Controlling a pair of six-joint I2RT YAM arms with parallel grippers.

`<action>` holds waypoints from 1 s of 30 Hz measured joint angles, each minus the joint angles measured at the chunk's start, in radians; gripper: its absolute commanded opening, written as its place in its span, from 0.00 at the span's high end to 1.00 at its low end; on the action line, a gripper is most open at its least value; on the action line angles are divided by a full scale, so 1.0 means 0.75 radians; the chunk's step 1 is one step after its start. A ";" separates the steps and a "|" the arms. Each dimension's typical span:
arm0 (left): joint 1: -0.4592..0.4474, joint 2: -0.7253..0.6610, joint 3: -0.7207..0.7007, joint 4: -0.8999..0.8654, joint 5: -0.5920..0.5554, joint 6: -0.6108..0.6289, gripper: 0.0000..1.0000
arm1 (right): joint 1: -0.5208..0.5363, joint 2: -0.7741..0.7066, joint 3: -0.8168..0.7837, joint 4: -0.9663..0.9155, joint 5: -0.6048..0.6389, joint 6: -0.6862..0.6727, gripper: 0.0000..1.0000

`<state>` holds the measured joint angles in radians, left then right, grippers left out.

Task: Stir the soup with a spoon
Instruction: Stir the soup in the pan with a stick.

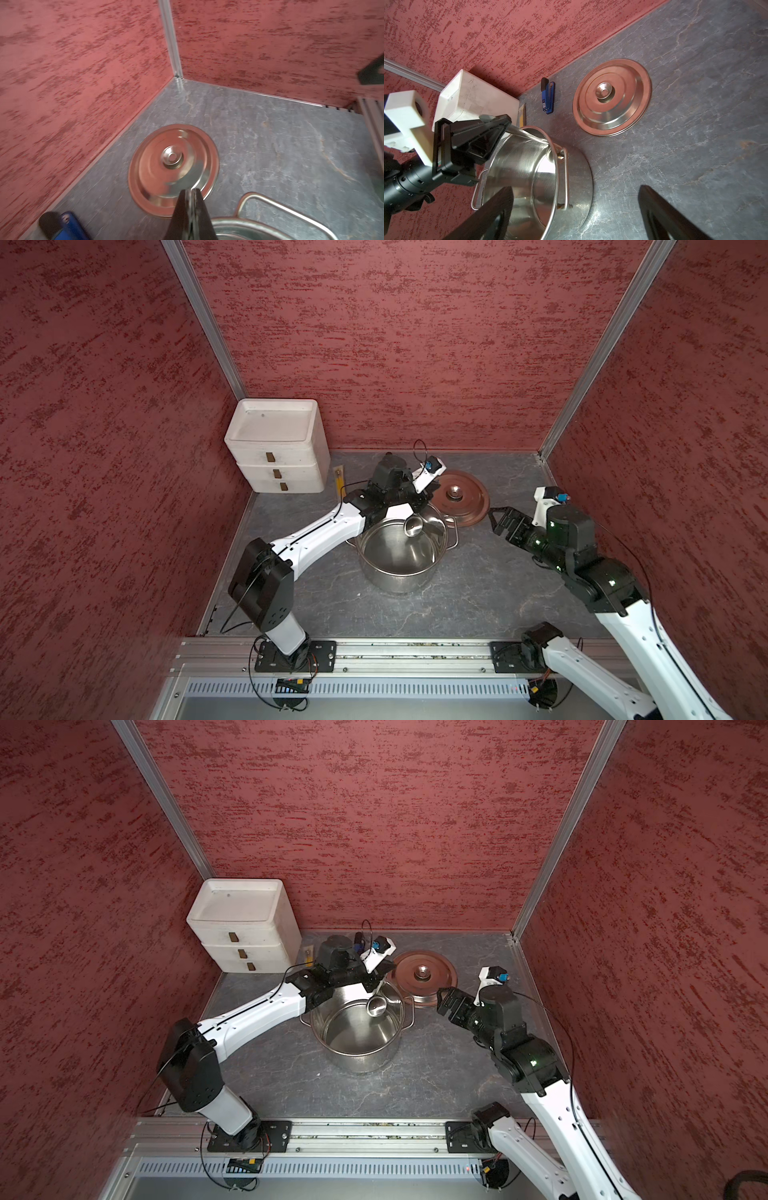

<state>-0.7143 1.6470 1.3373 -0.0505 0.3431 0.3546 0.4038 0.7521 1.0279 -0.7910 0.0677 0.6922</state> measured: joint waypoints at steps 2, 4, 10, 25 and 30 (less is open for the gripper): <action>-0.057 0.004 0.001 -0.005 0.020 0.008 1.00 | 0.000 -0.004 0.000 -0.004 0.003 0.000 0.02; -0.109 0.003 0.000 -0.014 0.035 0.014 1.00 | 0.000 -0.006 0.000 -0.004 0.006 0.001 0.02; -0.237 -0.119 -0.111 -0.052 0.052 0.013 1.00 | 0.000 -0.009 -0.004 -0.001 0.006 0.010 0.02; -0.352 -0.720 -0.542 -0.235 -0.304 -0.129 1.00 | 0.000 0.103 -0.022 0.088 -0.036 0.011 0.02; -0.153 -0.822 -0.649 -0.246 -0.373 -0.174 1.00 | 0.000 0.133 -0.022 0.096 -0.055 0.010 0.02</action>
<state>-0.8288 1.0306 0.8509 -0.2352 0.0631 0.2237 0.4038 0.8516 1.0115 -0.7193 0.0265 0.6998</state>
